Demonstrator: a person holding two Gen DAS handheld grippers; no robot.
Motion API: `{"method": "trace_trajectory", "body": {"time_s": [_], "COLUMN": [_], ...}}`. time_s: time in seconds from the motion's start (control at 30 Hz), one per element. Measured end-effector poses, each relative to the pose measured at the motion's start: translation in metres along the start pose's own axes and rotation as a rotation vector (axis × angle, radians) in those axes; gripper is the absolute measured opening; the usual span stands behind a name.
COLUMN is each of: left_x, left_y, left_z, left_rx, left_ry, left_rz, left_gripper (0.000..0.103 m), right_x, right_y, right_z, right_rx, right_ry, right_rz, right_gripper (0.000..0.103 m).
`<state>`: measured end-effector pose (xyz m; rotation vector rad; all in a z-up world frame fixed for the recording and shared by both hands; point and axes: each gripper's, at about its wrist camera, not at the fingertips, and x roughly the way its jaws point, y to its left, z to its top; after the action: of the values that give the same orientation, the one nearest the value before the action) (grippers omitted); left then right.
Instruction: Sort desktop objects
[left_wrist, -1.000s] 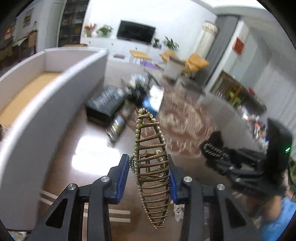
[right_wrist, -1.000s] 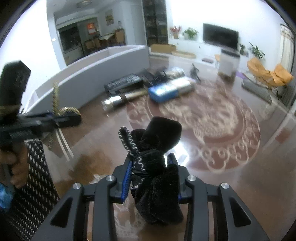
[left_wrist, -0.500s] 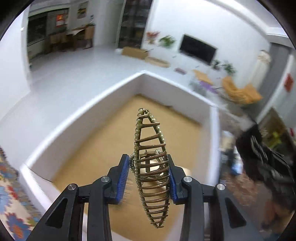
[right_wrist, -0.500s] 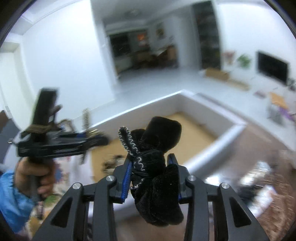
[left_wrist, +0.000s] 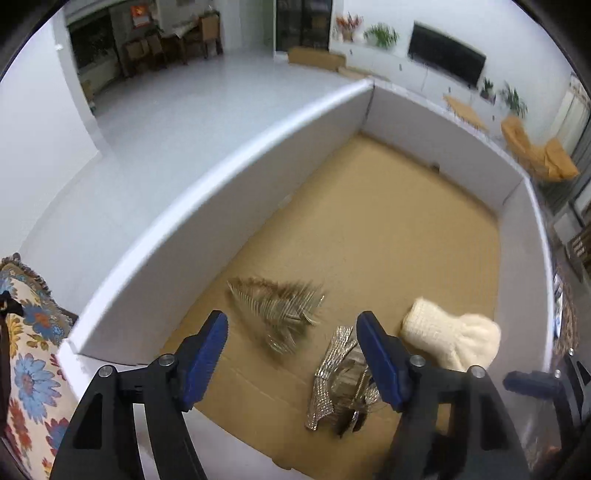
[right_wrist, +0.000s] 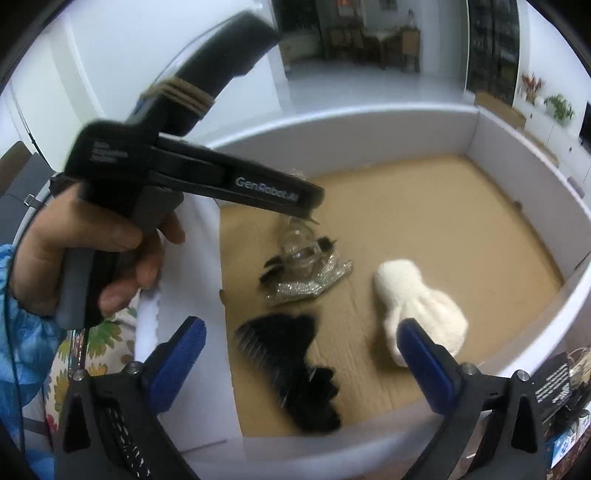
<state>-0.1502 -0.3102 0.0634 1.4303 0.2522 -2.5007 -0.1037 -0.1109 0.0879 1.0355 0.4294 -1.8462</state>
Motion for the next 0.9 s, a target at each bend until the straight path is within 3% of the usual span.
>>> {"method": "trace_trajectory", "body": {"time_s": [0.1, 0.23, 0.27, 0.37, 0.43, 0.53, 0.63, 0.77, 0.9], "left_x": [-0.028, -0.08, -0.097, -0.131, -0.142, -0.133, -0.102, -0.054, -0.031], "left_y": [-0.006, -0.044, -0.064, -0.117, -0.153, -0.213, -0.266, -0.306, -0.294], "left_z": [-0.013, -0.042, -0.054, -0.092, -0.117, -0.14, -0.174, -0.199, -0.215], "left_rx": [-0.031, 0.006, 0.04, 0.139, 0.208, 0.3, 0.378, 0.427, 0.446], "left_ry": [-0.09, -0.207, -0.237, -0.303, -0.321, -0.257, -0.171, -0.086, -0.071], "left_rz": [0.01, -0.113, -0.167, -0.305, -0.381, -0.457, -0.46, -0.376, -0.342], "left_gripper": [0.071, 0.075, 0.082, 0.099, 0.103, 0.103, 0.103, 0.103, 0.103], "right_x": [-0.036, -0.095, -0.107, -0.138, -0.145, -0.16, -0.175, -0.192, -0.195], "right_y": [-0.005, -0.022, -0.028, -0.062, -0.094, -0.137, -0.162, -0.17, -0.169], "right_z": [-0.016, -0.067, -0.084, -0.144, -0.188, -0.263, -0.315, -0.35, -0.356], "right_rx": [0.008, 0.048, 0.064, 0.155, 0.229, 0.362, 0.493, 0.583, 0.609], "right_ry": [-0.114, -0.26, -0.28, -0.281, -0.228, -0.084, -0.043, -0.048, -0.049], "right_rz": [-0.054, -0.183, -0.229, -0.364, -0.462, -0.587, -0.65, -0.684, -0.668], "right_gripper": [0.103, 0.103, 0.103, 0.103, 0.103, 0.103, 0.103, 0.103, 0.103]}}
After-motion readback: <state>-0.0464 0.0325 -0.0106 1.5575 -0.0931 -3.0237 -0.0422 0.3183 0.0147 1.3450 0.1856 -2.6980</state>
